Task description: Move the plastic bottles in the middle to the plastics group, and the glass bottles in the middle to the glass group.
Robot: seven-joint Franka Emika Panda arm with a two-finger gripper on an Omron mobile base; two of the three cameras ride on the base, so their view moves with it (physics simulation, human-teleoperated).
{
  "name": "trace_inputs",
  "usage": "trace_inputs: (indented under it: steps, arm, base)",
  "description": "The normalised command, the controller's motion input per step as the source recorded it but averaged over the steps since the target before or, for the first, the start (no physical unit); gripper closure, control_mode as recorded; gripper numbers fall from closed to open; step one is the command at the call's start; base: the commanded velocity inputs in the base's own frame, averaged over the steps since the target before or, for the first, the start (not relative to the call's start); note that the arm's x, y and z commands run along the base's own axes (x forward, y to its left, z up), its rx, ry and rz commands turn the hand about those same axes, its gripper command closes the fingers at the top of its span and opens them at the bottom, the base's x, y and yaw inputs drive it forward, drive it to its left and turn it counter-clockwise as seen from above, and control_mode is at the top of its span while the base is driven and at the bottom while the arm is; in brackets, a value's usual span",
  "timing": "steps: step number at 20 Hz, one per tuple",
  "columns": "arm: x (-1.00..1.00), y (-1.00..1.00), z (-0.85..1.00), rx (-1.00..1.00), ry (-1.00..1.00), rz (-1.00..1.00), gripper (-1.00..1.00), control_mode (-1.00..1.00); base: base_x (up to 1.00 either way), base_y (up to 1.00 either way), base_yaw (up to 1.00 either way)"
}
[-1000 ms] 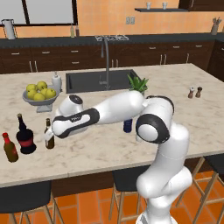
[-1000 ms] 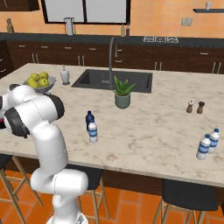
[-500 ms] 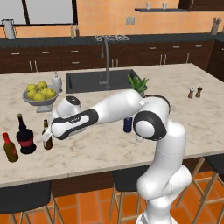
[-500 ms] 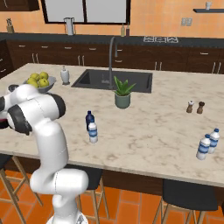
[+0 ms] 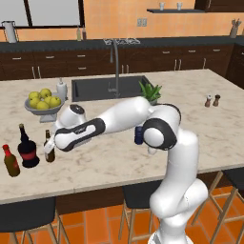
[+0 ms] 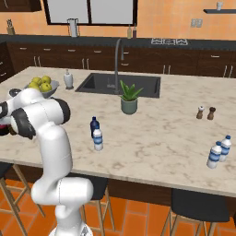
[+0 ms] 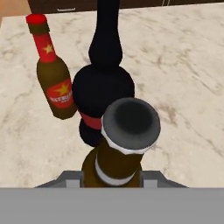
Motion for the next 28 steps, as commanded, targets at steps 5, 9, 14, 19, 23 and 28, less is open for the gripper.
trace_inputs:
  steps: [5,9,14,19,23,28]
  arm:
    - [0.01,0.09,-0.3,-0.05,0.01,0.0,1.0,-1.0]
    - [0.0,0.04,-0.38,-0.04,0.0,0.0,1.0,-1.0]
    - [0.0,0.01,-0.26,-0.01,0.0,0.0,1.0,-1.0]
    - [0.0,0.0,-0.03,0.0,0.0,0.0,1.0,-1.0]
    - [0.0,0.0,0.0,0.0,0.0,0.0,-1.0,-1.0]
    - [0.0,0.0,0.0,0.0,0.0,0.0,-1.0,-1.0]
  base:
    - [0.0,0.0,0.0]
    - [0.0,0.0,0.0]
    - [0.0,0.0,0.0]
    - [0.0,0.0,0.0]
    - [0.0,0.0,0.0]
    - [0.0,0.0,0.0]
